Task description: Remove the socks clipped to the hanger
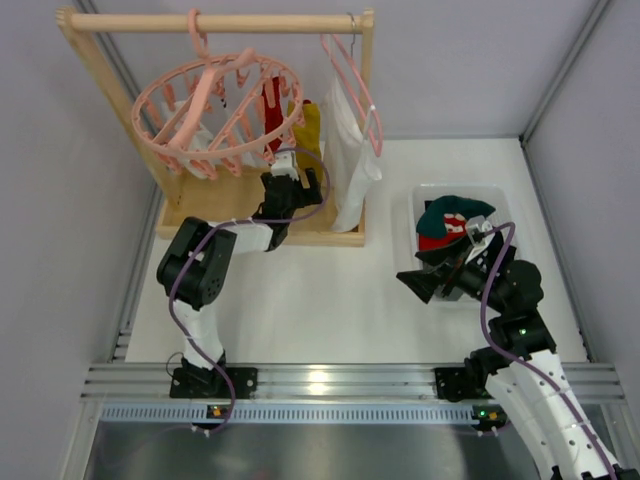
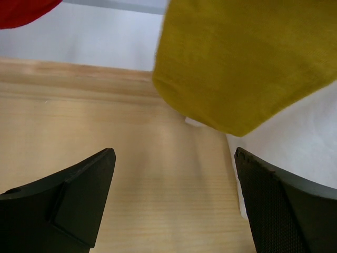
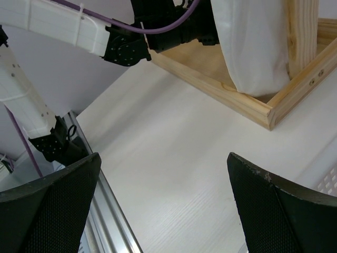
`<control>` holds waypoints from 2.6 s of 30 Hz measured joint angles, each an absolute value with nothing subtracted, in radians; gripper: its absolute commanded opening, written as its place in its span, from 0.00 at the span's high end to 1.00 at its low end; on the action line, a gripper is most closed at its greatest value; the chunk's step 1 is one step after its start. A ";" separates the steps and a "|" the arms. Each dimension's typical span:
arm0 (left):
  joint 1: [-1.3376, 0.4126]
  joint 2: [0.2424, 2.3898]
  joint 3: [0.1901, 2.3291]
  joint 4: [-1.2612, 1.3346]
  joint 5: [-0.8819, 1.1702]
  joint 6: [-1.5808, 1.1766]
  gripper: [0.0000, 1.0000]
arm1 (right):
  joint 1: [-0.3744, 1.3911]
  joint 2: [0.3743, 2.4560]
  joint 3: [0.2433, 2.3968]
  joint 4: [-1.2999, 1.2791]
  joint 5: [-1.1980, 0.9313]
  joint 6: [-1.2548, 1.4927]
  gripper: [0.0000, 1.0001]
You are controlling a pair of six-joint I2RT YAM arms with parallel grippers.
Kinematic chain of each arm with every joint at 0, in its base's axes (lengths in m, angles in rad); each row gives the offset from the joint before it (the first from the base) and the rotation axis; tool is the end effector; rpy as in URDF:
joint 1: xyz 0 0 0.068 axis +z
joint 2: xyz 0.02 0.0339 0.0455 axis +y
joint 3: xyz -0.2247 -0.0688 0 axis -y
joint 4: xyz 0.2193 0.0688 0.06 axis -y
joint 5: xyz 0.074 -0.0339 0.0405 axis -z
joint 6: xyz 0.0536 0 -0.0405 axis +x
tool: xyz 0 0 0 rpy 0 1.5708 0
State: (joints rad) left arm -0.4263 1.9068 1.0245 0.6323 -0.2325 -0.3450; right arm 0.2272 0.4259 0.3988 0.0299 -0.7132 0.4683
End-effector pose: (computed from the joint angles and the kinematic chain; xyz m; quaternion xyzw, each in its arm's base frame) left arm 0.3711 -0.1550 0.1632 -0.0392 0.7867 -0.1443 0.5990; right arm 0.1390 0.0681 0.2607 -0.1658 0.6866 0.4579 0.5398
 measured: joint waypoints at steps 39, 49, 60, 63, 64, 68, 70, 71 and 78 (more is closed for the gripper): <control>-0.457 1.749 0.815 0.825 -0.184 -0.497 1.00 | 0.234 0.466 0.398 0.030 -0.698 0.464 0.01; -0.487 1.388 0.482 0.828 -0.138 -0.593 1.00 | 0.236 0.459 0.381 0.050 -0.716 0.469 0.01; -0.487 0.989 0.275 0.768 -0.093 -0.661 1.00 | 0.308 0.508 0.411 0.120 -0.722 0.520 0.01; -0.487 0.907 0.237 0.691 -0.096 -0.677 1.00 | 0.386 0.536 0.489 0.099 -0.678 0.508 0.01; -0.487 0.872 0.225 0.661 -0.100 -0.684 1.00 | 0.416 0.546 0.522 0.085 -0.662 0.500 0.00; -0.487 0.706 0.180 0.532 -0.133 -0.712 1.00 | 0.533 0.587 0.636 0.075 -0.585 0.471 0.01; -0.487 0.645 0.173 0.465 -0.147 -0.721 1.00 | 0.590 0.625 0.687 0.074 -0.548 0.458 0.02; -0.487 0.628 0.173 0.443 -0.149 -0.725 1.00 | 0.613 0.649 0.709 0.075 -0.532 0.454 0.02; -0.487 0.524 0.166 0.283 -0.145 -0.771 1.00 | 0.869 0.916 0.942 0.026 -0.335 0.389 0.05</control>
State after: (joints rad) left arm -0.4866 0.5236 0.1661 0.2832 -0.1448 -0.7712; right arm 0.8692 0.9165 0.9421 0.0257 -0.3347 0.3885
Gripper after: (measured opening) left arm 0.014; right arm 0.960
